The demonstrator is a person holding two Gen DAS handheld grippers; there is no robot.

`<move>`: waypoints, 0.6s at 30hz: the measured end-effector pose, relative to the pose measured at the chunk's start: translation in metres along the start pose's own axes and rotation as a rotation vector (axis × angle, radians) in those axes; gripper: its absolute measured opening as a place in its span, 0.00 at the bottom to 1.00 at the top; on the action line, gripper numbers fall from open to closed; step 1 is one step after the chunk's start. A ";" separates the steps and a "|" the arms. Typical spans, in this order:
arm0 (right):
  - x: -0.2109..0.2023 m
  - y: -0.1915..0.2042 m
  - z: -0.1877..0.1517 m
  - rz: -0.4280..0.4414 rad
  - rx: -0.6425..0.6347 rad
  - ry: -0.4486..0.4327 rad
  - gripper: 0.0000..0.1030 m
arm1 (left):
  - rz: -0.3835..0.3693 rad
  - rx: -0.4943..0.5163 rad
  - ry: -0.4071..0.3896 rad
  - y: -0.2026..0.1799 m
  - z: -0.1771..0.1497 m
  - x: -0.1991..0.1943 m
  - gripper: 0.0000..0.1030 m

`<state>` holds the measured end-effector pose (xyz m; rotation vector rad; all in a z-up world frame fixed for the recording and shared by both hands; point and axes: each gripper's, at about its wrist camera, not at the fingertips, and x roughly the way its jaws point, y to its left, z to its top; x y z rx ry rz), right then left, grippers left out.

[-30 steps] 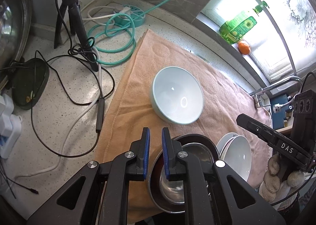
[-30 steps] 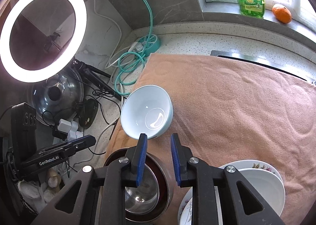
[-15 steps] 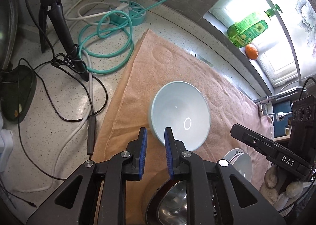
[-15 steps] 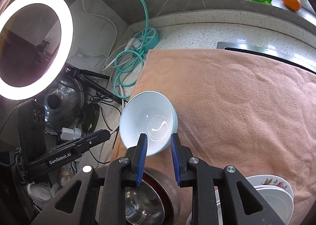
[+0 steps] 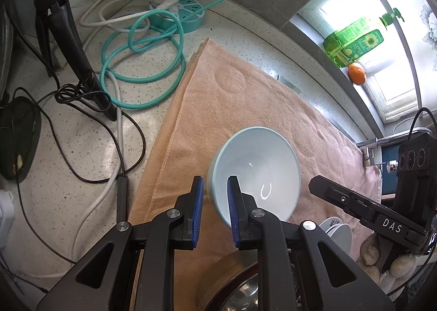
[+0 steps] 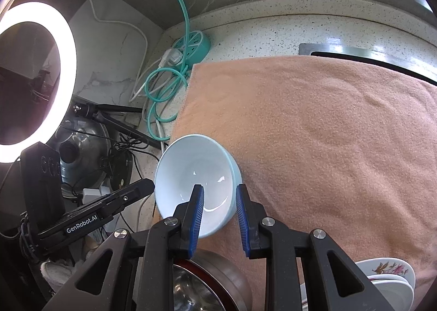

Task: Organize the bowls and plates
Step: 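Close both grippers on the white bowl rim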

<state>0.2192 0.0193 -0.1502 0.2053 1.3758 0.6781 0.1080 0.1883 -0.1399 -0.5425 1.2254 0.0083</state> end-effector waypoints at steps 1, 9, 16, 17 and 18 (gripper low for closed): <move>0.001 0.000 0.001 -0.002 -0.003 0.001 0.21 | 0.001 0.000 0.002 0.000 0.000 0.001 0.16; 0.008 -0.002 0.005 -0.016 -0.003 0.012 0.21 | 0.003 0.002 0.009 0.002 0.002 0.007 0.15; 0.014 -0.001 0.006 -0.027 -0.012 0.023 0.21 | 0.004 0.007 0.016 0.001 0.002 0.012 0.15; 0.015 -0.001 0.006 -0.029 -0.013 0.024 0.21 | 0.006 0.009 0.017 0.001 0.002 0.013 0.15; 0.016 -0.001 0.006 -0.032 -0.014 0.025 0.20 | 0.009 0.010 0.018 0.000 0.003 0.013 0.15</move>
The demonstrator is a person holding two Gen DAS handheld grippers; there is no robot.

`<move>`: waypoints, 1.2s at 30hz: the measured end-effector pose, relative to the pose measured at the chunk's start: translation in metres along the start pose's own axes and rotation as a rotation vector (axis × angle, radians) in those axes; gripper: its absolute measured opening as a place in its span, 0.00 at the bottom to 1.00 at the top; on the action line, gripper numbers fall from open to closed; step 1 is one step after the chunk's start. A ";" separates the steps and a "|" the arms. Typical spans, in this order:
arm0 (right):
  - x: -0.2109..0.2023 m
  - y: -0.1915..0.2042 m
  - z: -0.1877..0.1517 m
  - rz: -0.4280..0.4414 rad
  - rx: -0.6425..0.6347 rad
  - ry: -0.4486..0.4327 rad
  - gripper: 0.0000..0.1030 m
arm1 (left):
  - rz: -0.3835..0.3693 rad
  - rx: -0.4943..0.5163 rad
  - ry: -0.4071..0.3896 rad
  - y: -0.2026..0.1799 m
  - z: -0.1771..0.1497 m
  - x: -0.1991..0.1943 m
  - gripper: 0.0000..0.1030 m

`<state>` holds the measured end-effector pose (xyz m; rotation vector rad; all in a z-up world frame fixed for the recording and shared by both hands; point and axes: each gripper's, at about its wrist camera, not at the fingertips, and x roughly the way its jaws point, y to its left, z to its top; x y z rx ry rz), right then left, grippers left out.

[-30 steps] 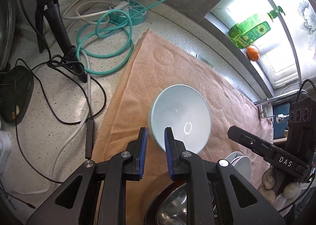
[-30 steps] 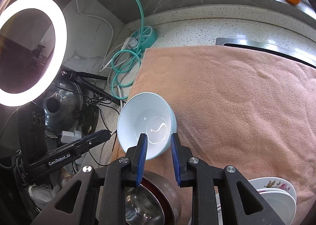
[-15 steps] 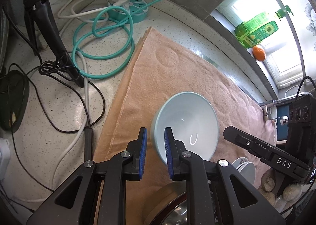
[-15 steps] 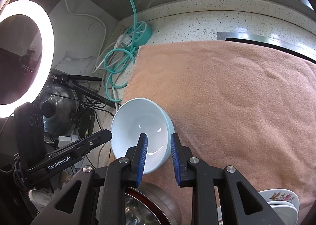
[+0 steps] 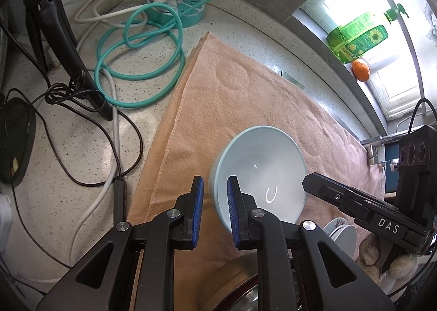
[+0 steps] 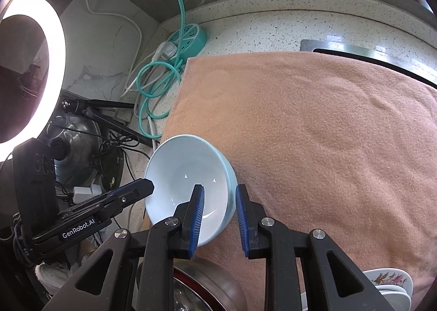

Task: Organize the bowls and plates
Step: 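Close both grippers on the white bowl rim, then lift the white bowl and carry it over the steel bowls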

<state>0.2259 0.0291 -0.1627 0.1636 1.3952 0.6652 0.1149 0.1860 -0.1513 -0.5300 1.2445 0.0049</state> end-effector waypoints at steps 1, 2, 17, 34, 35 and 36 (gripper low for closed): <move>0.001 0.000 0.000 -0.002 0.000 0.001 0.19 | 0.001 -0.001 -0.001 0.000 0.000 0.000 0.15; 0.002 0.000 0.001 -0.002 0.000 0.003 0.18 | 0.002 0.000 -0.002 0.000 0.000 0.001 0.15; 0.005 0.000 0.002 -0.016 -0.011 0.009 0.12 | 0.006 0.026 -0.005 -0.004 0.002 0.004 0.13; 0.006 -0.006 0.001 -0.038 0.011 0.002 0.08 | 0.009 0.026 -0.020 -0.008 0.000 0.001 0.12; 0.005 -0.005 0.000 -0.039 0.009 0.001 0.08 | 0.008 0.027 -0.021 -0.008 0.000 0.001 0.12; 0.005 -0.005 0.000 -0.040 0.008 -0.001 0.08 | 0.009 0.028 -0.022 -0.009 0.000 0.000 0.12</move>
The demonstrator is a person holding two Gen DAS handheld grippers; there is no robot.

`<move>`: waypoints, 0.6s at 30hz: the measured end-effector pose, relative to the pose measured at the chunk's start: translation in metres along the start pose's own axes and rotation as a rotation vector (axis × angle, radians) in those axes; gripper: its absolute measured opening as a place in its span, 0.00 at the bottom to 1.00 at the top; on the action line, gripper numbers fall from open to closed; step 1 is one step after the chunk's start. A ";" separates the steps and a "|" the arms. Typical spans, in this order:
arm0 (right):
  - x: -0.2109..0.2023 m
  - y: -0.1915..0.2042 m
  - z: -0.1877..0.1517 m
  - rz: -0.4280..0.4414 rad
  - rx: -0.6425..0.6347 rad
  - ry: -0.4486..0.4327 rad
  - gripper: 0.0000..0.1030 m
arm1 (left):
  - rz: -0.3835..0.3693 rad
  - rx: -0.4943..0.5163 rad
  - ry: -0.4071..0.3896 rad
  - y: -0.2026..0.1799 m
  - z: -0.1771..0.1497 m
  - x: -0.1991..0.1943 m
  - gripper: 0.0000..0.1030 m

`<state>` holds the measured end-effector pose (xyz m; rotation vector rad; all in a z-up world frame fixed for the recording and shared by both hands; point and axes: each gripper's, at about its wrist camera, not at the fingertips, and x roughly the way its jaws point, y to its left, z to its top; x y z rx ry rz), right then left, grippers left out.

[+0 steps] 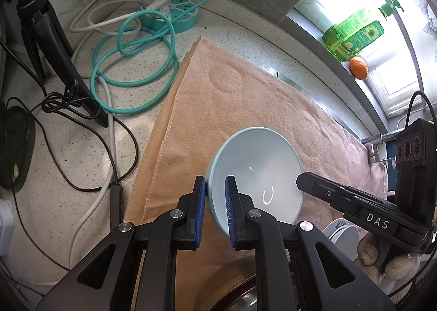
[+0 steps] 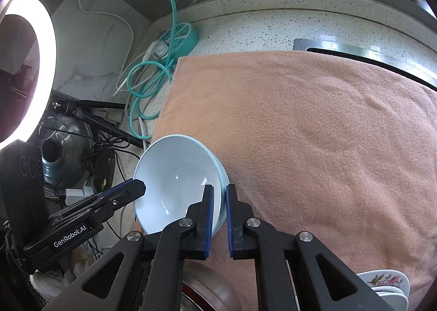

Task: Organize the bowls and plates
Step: 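Lift the white bowl and carry it over the steel bowls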

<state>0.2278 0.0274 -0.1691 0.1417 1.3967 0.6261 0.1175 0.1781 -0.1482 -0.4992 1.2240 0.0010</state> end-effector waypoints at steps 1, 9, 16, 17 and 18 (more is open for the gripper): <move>-0.001 0.000 0.000 0.001 0.001 -0.002 0.08 | 0.000 -0.002 -0.001 0.000 0.000 -0.001 0.12; -0.014 0.003 -0.002 0.009 -0.003 -0.023 0.08 | -0.016 0.007 -0.027 -0.004 -0.001 -0.015 0.12; -0.033 0.010 -0.005 0.016 -0.021 -0.055 0.08 | -0.029 0.021 -0.056 -0.010 -0.002 -0.031 0.12; -0.036 0.011 -0.006 0.017 -0.024 -0.059 0.08 | -0.031 0.022 -0.059 -0.010 -0.003 -0.033 0.12; -0.038 0.012 -0.007 0.018 -0.026 -0.062 0.08 | -0.033 0.024 -0.061 -0.011 -0.003 -0.034 0.12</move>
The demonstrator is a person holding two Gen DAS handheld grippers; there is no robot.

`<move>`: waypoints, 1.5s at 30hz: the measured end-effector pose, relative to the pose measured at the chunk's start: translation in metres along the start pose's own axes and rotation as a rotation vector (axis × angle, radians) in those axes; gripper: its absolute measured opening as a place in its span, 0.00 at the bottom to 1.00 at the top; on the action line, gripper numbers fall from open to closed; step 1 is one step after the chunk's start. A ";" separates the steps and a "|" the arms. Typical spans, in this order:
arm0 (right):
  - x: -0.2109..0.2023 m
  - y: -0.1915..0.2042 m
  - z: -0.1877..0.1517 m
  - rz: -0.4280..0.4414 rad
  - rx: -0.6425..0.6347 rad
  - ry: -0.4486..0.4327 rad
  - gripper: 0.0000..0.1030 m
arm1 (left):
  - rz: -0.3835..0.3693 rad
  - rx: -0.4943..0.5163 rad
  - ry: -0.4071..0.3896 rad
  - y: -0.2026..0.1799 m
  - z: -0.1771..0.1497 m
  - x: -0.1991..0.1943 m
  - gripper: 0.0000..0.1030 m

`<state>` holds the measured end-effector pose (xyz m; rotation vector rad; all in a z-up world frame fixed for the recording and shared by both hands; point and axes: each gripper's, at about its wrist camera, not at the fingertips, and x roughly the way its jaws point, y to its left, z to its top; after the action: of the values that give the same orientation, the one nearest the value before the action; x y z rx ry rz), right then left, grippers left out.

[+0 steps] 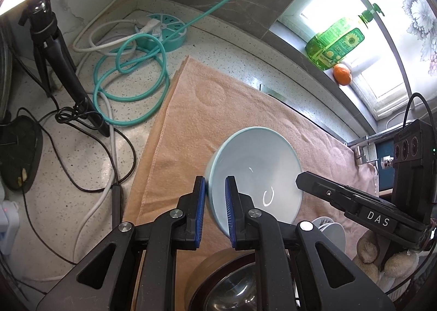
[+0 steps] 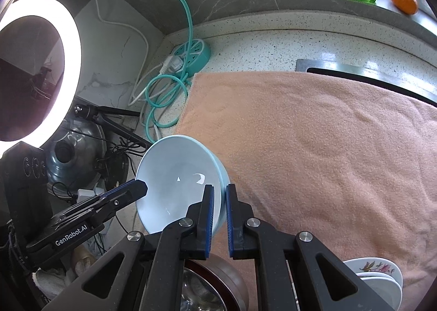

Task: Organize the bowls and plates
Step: 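Lift the white bowl and carry it over the steel bowls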

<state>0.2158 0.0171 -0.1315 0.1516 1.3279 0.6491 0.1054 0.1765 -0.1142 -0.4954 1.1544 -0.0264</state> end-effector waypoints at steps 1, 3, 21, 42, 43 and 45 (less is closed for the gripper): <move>-0.003 0.001 0.000 0.001 -0.003 -0.003 0.08 | -0.002 0.000 -0.003 0.000 0.000 -0.002 0.12; -0.008 0.002 -0.002 0.003 -0.008 -0.009 0.08 | -0.006 0.002 -0.009 -0.002 -0.002 -0.005 0.12; -0.041 0.014 -0.019 0.011 -0.028 -0.045 0.08 | -0.034 0.032 -0.041 -0.015 -0.015 -0.034 0.12; -0.067 0.027 -0.058 0.021 -0.038 -0.073 0.08 | -0.049 0.054 -0.008 -0.018 -0.053 -0.048 0.12; -0.068 0.027 -0.060 0.022 -0.039 -0.077 0.08 | -0.050 0.053 -0.004 -0.018 -0.056 -0.048 0.12; -0.071 0.028 -0.063 0.026 -0.038 -0.082 0.08 | -0.054 0.051 0.001 -0.018 -0.059 -0.049 0.12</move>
<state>0.1407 -0.0131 -0.0750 0.1629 1.2360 0.6834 0.0370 0.1526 -0.0833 -0.4811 1.1383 -0.1027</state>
